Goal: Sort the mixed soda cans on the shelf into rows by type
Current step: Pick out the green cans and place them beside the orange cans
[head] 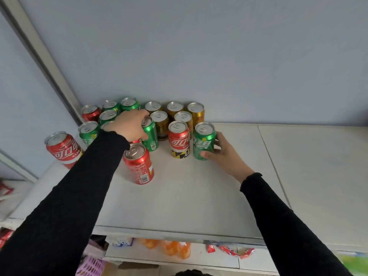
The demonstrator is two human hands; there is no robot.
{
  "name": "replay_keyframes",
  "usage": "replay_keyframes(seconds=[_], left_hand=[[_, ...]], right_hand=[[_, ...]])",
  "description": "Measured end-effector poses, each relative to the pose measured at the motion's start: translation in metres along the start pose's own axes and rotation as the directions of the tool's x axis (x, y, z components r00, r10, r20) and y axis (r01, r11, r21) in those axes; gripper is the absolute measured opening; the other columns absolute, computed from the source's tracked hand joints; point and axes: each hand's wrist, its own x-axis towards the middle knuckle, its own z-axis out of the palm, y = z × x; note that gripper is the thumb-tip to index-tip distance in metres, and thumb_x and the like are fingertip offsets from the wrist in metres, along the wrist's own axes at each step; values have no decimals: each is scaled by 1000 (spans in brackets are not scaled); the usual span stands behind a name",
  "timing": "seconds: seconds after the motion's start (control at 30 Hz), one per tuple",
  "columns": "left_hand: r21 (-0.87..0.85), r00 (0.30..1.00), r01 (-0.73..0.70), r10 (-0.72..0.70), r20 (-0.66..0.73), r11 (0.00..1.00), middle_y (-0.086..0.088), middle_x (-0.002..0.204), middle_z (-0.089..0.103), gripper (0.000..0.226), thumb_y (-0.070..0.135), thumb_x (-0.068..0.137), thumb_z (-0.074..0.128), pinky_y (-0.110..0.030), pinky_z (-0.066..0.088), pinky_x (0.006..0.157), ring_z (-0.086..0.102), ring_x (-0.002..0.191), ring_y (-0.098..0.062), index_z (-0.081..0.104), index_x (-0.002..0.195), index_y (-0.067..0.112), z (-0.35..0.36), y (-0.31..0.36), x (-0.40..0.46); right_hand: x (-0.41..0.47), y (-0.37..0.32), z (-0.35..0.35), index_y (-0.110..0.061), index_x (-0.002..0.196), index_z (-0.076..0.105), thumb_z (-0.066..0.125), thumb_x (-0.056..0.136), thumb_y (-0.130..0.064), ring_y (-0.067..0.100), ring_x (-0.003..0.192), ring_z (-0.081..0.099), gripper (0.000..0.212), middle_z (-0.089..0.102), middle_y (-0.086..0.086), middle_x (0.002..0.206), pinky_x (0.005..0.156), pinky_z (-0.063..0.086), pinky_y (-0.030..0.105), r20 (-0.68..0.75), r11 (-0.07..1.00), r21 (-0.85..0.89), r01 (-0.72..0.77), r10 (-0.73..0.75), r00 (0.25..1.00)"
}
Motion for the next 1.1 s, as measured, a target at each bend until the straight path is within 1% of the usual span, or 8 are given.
replay_keyframes(seconds=[0.1, 0.23, 0.33, 0.47, 0.63, 0.77, 0.87, 1.1], left_hand=[[-1, 1000, -16, 16, -3, 1000, -9, 125, 59, 76, 30, 70, 88, -42, 50, 86, 59, 109, -30, 54, 136, 16, 0, -2, 4], [-62, 996, -42, 37, -79, 997, -9, 119, 59, 71, 35, 69, 89, -43, 50, 85, 58, 106, -29, 59, 129, 15, -2, -5, -3], [-33, 972, -85, 76, -224, 996, -11, 113, 58, 66, 38, 70, 88, -39, 44, 79, 56, 102, -30, 61, 124, 10, -16, 0, -12], [19, 899, -149, 144, -414, 989, -16, 116, 56, 68, 42, 73, 85, -43, 41, 83, 53, 107, -36, 57, 126, 11, -49, 30, -26], [-104, 793, -336, 221, -568, 936, -6, 113, 61, 63, 46, 75, 83, -36, 42, 76, 59, 99, -28, 54, 123, 19, -56, 92, -31], [-236, 802, -464, 291, -521, 854, 8, 106, 62, 57, 48, 75, 82, -32, 44, 77, 57, 92, -17, 55, 117, 23, -31, 168, -25], [-326, 825, -506, 338, -454, 798, 10, 102, 63, 54, 47, 71, 84, -30, 42, 75, 58, 90, -14, 56, 112, 26, 4, 234, -13], [-397, 862, -498, 388, -327, 771, 10, 101, 64, 52, 48, 70, 84, -28, 43, 71, 60, 89, -14, 57, 110, 29, 84, 404, 25]], right_hand=[[-5, 0, 24, -23, 137, 45, 87, 71, -38, 17, 122, 57, 79, 55, -1, 134, 98, 54, 38, -180, 999, -40, -15, 8, 984], [-10, -5, 35, -19, 130, 48, 86, 76, -22, 14, 111, 62, 65, 62, -4, 122, 87, 54, 27, -290, 1000, 15, -16, 20, 957], [-16, -6, 32, -17, 130, 50, 86, 76, -21, 13, 110, 62, 65, 64, -5, 120, 94, 56, 36, -321, 998, 59, -27, 45, 946], [-29, -7, 19, -17, 130, 50, 86, 75, -21, 12, 110, 63, 66, 65, -6, 120, 96, 56, 42, -388, 996, 92, -5, 41, 921], [-58, -8, -26, -17, 126, 49, 85, 75, -15, 12, 108, 66, 62, 66, -5, 118, 95, 57, 40, -471, 991, 123, 59, 6, 882], [-86, 7, -88, -20, 123, 52, 84, 75, -15, 13, 107, 66, 58, 67, -4, 116, 96, 55, 38, -556, 992, 109, 66, 6, 831], [-109, 30, -147, -19, 124, 52, 83, 76, -15, 15, 107, 65, 57, 67, -3, 117, 96, 55, 39, -611, 995, 96, 37, 29, 791], [-138, 98, -302, -21, 128, 54, 83, 75, -18, 18, 113, 62, 60, 59, 3, 126, 99, 54, 44, -673, 999, 19, -48, 48, 738]])
